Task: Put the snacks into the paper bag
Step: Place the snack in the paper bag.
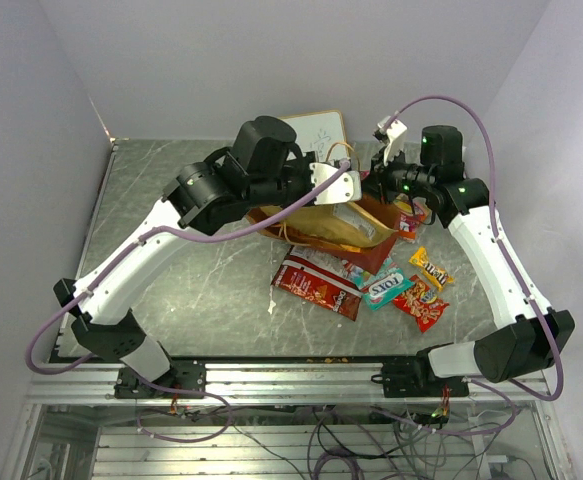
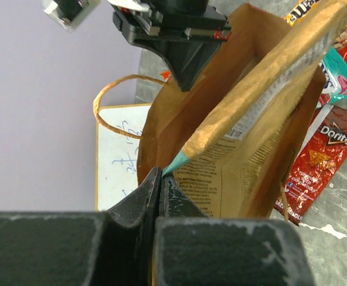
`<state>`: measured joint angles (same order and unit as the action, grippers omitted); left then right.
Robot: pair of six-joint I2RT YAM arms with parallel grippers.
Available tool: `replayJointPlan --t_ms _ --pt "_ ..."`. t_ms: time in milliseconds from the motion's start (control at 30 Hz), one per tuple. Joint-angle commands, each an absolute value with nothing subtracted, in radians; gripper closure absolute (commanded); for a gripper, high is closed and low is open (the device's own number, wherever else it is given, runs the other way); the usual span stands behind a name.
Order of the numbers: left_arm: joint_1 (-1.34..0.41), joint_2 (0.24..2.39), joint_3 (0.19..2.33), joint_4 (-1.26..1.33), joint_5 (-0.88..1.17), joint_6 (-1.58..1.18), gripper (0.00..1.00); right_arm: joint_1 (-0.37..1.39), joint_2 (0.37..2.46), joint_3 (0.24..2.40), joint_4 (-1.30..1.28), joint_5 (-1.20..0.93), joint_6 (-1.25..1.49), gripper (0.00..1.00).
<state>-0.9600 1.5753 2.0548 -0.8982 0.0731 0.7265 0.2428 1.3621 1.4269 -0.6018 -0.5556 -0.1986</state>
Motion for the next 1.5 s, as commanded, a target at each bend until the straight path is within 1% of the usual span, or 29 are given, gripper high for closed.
replayJointPlan --t_ms 0,233,433,600,767,867,1067,1133,1333,1467 --pt "-0.990 1.553 2.152 -0.893 0.048 0.756 0.93 0.233 1.368 1.439 -0.571 -0.525 -0.182 1.00" --pt "-1.008 1.564 2.097 -0.869 0.045 0.792 0.93 0.229 1.370 1.452 -0.587 -0.578 -0.188 1.00" --pt "-1.006 1.571 2.030 -0.816 0.031 0.914 0.93 0.227 1.354 1.443 -0.593 -0.618 -0.199 1.00" --pt "-0.993 1.604 2.015 -0.795 0.033 0.993 0.93 0.224 1.342 1.432 -0.590 -0.622 -0.198 1.00" --pt "-0.941 1.636 2.042 -0.777 0.084 1.072 0.93 0.224 1.336 1.428 -0.588 -0.623 -0.194 1.00" --pt "-0.929 1.665 2.072 -0.792 0.134 1.144 0.93 0.222 1.341 1.428 -0.585 -0.619 -0.187 1.00" --pt "-0.927 1.720 2.035 -0.823 0.123 1.321 0.93 0.218 1.342 1.422 -0.581 -0.623 -0.181 1.00" --pt "-0.926 1.741 2.057 -0.815 0.114 1.333 0.93 0.216 1.342 1.416 -0.580 -0.622 -0.180 1.00" --pt "-0.922 1.801 2.212 -0.837 0.116 1.394 0.93 0.208 1.351 1.405 -0.569 -0.626 -0.173 1.00" --pt "-0.921 1.806 2.258 -0.893 0.099 1.449 0.93 0.200 1.351 1.403 -0.568 -0.635 -0.169 1.00"
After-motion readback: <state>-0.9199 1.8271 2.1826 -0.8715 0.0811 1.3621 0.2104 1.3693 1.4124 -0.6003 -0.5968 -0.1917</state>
